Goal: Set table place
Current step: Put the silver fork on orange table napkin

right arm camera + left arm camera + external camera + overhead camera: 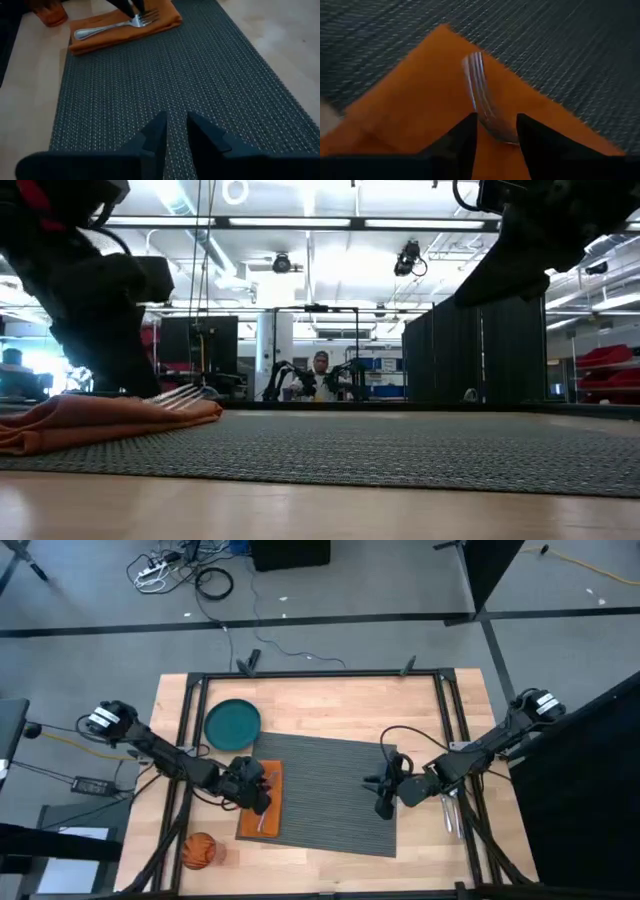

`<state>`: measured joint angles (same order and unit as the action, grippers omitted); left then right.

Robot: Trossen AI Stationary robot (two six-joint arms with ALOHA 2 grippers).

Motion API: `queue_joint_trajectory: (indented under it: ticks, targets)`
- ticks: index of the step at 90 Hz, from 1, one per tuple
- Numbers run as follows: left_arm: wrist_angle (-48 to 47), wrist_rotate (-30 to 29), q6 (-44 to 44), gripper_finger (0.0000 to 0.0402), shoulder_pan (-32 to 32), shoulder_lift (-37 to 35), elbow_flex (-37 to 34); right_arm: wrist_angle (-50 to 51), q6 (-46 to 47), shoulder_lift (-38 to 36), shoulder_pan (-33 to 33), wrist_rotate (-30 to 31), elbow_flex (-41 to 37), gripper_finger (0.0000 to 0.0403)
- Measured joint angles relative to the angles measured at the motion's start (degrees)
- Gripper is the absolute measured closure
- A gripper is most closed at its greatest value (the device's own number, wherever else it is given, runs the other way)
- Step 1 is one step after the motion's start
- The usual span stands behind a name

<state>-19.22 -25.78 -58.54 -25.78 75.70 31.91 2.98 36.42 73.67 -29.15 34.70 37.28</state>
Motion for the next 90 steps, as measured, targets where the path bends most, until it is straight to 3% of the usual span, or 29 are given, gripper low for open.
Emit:
queue_joint_trajectory:
  ticks: [14,36,66,90]
  targets:
    - [-6.43,-0.03,1.46,0.028,0.0,-0.04,6.3,0.0,-0.04,0.0,0.0,0.02,0.0,0.0351]
    - [-2.95,3.17,13.52,0.028,-0.5,1.88,8.12,-0.81,-1.64,0.78,0.0,-0.11,0.0,0.0352]
    - [-0.27,9.56,19.54,0.028,-0.52,10.73,8.03,-20.7,-12.13,12.82,0.82,-5.91,-0.04,0.0352]
    - [-0.46,9.52,19.33,0.028,-0.57,10.51,8.03,-17.99,-11.18,19.45,1.49,-7.84,-0.02,0.0352]
